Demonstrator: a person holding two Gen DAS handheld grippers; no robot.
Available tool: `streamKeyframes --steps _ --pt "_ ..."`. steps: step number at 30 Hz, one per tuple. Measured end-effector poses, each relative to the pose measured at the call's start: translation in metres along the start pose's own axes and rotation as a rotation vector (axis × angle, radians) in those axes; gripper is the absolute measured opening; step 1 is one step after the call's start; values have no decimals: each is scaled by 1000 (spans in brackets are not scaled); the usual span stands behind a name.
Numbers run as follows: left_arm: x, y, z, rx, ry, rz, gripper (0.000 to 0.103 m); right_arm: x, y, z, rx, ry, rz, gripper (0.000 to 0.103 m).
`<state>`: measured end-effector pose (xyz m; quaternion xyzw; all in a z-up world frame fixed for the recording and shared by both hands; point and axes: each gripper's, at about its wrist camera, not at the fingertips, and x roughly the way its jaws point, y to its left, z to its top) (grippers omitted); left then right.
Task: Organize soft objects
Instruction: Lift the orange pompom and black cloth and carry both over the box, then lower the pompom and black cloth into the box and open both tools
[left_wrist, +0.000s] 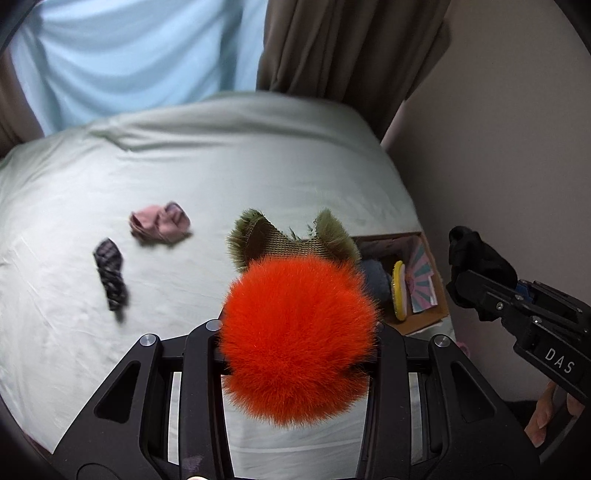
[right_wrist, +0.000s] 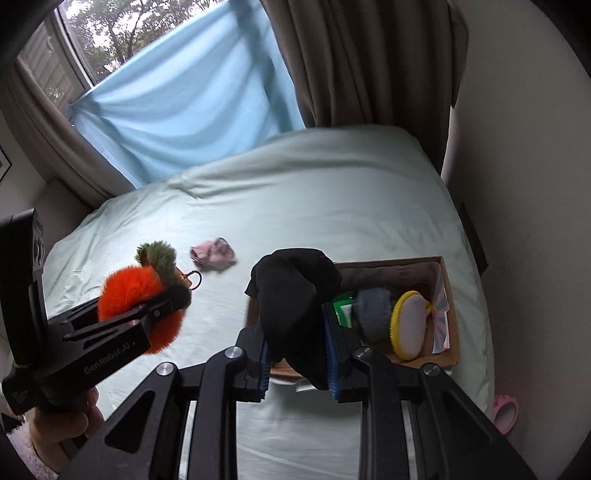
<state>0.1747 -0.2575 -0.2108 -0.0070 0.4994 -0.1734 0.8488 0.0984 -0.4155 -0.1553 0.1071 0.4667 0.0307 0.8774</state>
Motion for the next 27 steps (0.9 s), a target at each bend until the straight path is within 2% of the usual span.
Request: streamKeyframes --steps 13,19,22,23,24,25,26,27 --pt "153 -18 -3 -23 206 67 33 123 -72 17 38 169 28 22" --pt "193 -14 -12 -19 304 110 33 163 -85 16 45 246 19 22" --pt "197 -13 -15 -31 325 93 34 171 -87 16 52 267 21 22" --pt "196 -14 -15 -27 323 90 37 175 -88 16 53 275 21 22" --pt "195 -16 -14 -14 318 84 48 177 -89 17 54 281 25 22" --pt "192 -19 -13 1 313 82 76 178 -89 17 59 286 35 25" --pt "190 -22 -12 26 305 97 103 180 -90 18 63 284 35 41" --pt "185 -25 -12 43 283 104 102 180 -91 20 68 275 35 56"
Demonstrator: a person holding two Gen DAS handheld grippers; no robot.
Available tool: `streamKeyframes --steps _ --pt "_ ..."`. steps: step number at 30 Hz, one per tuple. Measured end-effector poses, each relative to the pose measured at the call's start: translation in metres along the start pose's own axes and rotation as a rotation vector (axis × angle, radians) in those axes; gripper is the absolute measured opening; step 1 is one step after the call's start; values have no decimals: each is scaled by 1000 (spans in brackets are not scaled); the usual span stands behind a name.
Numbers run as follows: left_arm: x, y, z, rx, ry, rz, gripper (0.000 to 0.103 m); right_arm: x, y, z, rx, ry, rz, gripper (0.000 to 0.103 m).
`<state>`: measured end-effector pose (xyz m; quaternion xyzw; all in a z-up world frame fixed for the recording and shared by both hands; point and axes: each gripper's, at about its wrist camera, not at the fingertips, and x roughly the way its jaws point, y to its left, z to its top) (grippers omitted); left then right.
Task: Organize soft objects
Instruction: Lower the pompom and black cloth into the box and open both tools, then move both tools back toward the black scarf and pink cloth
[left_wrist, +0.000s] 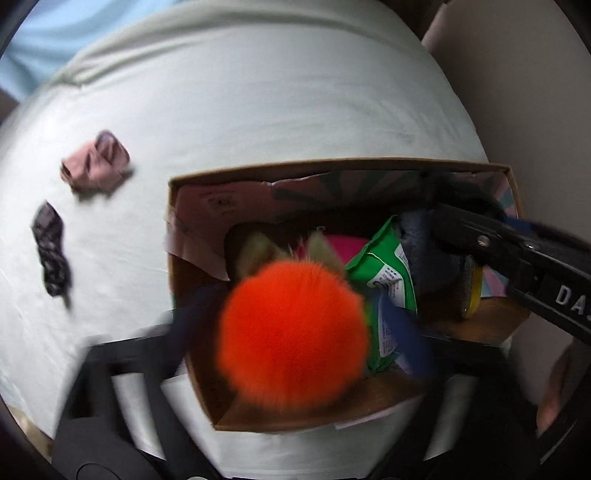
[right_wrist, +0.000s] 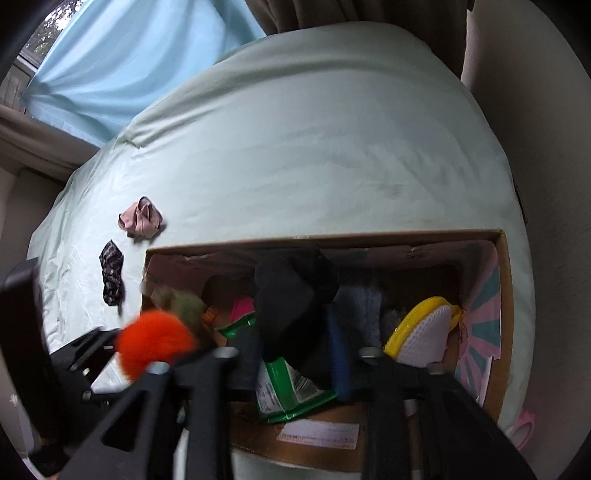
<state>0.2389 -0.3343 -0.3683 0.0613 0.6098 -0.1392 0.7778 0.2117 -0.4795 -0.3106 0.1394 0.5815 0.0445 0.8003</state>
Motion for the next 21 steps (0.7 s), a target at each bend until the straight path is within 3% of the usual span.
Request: streamKeyframes --steps 1,2,11,21 --pt "-5 -1 -1 12 -21 -1 103 -1 -1 1 3 -15 1 90" --pt "-10 -2 -3 23 -30 -9 103 -3 -2 2 3 -33 11 103" --pt "-26 7 -20 -24 -31 -33 103 -13 -6 -7 29 -86 49 103" --pt "-67 4 -25 -19 -65 -58 103 -49 3 -13 19 -132 17 103"
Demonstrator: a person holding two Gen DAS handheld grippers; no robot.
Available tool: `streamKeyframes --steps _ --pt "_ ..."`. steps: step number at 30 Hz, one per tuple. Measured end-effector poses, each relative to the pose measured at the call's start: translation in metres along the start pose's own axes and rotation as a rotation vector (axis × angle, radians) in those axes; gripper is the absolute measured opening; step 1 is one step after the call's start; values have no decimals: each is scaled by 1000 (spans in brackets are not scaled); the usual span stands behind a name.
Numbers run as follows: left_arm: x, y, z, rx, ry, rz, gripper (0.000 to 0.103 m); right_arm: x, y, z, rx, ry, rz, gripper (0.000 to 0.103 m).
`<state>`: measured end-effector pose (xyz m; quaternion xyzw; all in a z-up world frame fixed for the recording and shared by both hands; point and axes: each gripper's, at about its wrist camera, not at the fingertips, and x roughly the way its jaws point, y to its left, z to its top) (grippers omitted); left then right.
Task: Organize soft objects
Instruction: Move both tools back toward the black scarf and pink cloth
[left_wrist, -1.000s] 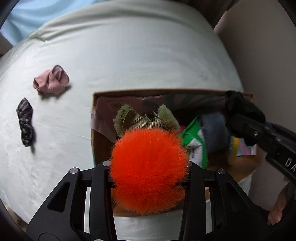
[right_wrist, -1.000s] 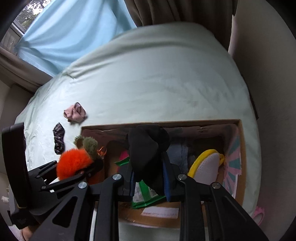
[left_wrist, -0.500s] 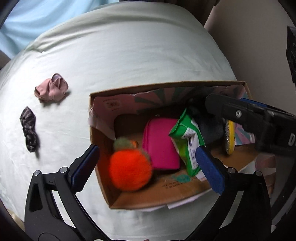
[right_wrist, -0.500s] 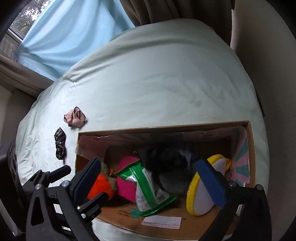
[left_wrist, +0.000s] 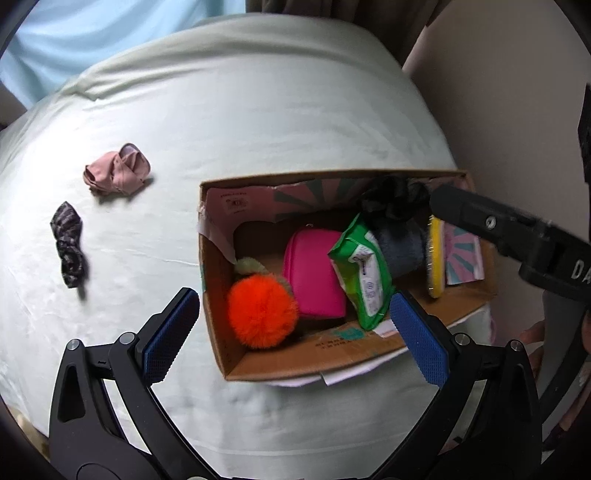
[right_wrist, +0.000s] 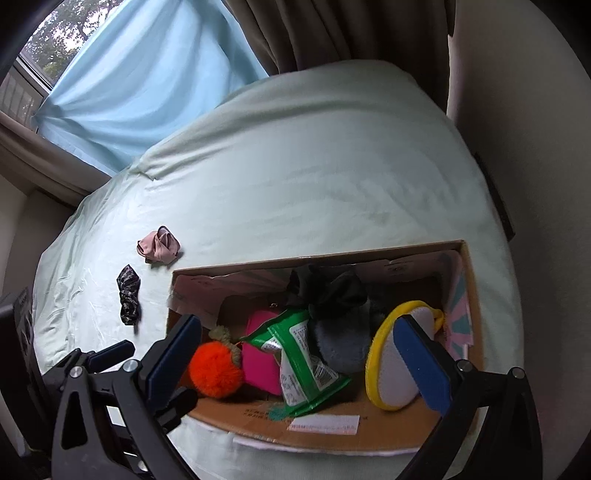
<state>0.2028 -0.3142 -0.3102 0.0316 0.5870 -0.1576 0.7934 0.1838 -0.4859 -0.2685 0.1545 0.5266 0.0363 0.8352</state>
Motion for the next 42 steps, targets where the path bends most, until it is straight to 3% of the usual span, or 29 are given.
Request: streamKeyframes --steps 12,19,25,32,42 --pt "-114 24 -17 -11 -159 -4 103 -92 47 -17 -50 -101 -70 103" --pt "-188 53 -37 -5 -289 9 103 -151 103 -41 -120 -224 -130 103" --pt "-244 101 -61 -16 -386 11 103 -183 163 -68 -141 -273 -115 103" --pt "-292 174 -91 -13 -472 59 103 -192 231 -99 -161 -321 -142 103" --pt "-294 274 -108 -37 -470 66 103 -165 312 -113 -177 -320 -125 103"
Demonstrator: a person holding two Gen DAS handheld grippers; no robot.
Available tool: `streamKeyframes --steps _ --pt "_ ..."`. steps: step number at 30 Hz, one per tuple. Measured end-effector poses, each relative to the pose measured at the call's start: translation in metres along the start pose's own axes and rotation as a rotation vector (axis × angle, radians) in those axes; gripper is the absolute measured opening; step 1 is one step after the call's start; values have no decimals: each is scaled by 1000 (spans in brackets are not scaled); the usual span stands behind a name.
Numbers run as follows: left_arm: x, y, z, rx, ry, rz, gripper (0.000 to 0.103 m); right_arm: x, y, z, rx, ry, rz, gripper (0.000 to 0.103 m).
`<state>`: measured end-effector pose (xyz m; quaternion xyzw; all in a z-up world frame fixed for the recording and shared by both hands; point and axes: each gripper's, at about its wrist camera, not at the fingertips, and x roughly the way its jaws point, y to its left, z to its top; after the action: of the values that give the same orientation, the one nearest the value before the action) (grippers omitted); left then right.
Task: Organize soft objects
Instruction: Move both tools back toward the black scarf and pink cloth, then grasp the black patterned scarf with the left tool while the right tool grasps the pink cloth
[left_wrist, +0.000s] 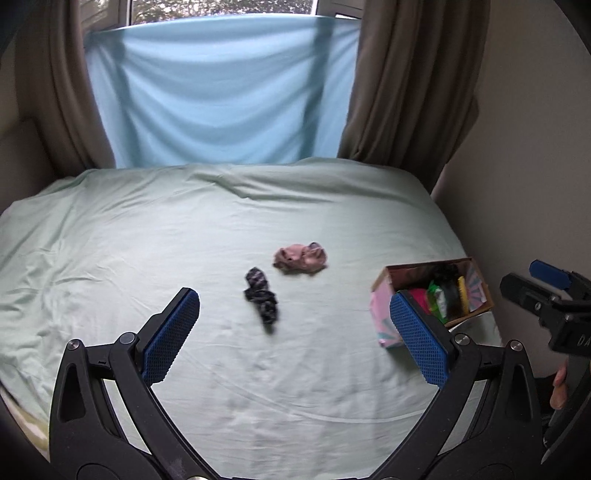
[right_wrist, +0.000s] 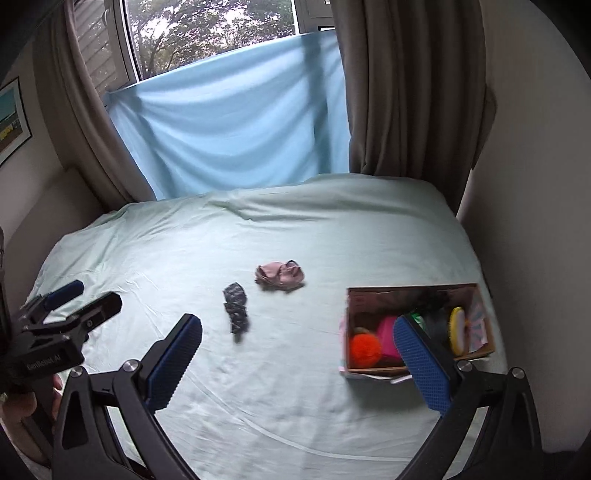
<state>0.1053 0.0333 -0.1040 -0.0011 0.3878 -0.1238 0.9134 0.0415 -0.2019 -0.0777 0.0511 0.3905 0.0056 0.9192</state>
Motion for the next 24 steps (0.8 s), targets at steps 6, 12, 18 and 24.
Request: streamKeyframes --steps 6,12,18,24 --pt "33 43 -3 33 16 -32 103 34 41 8 -14 -10 1 103" --pt "88 66 -6 56 35 -59 102 96 61 24 -4 18 19 103" --pt "157 77 -12 45 64 -60 102 174 65 33 -31 38 41 103" --pt "238 82 -21 -4 116 -64 96 262 54 34 -46 66 66 103"
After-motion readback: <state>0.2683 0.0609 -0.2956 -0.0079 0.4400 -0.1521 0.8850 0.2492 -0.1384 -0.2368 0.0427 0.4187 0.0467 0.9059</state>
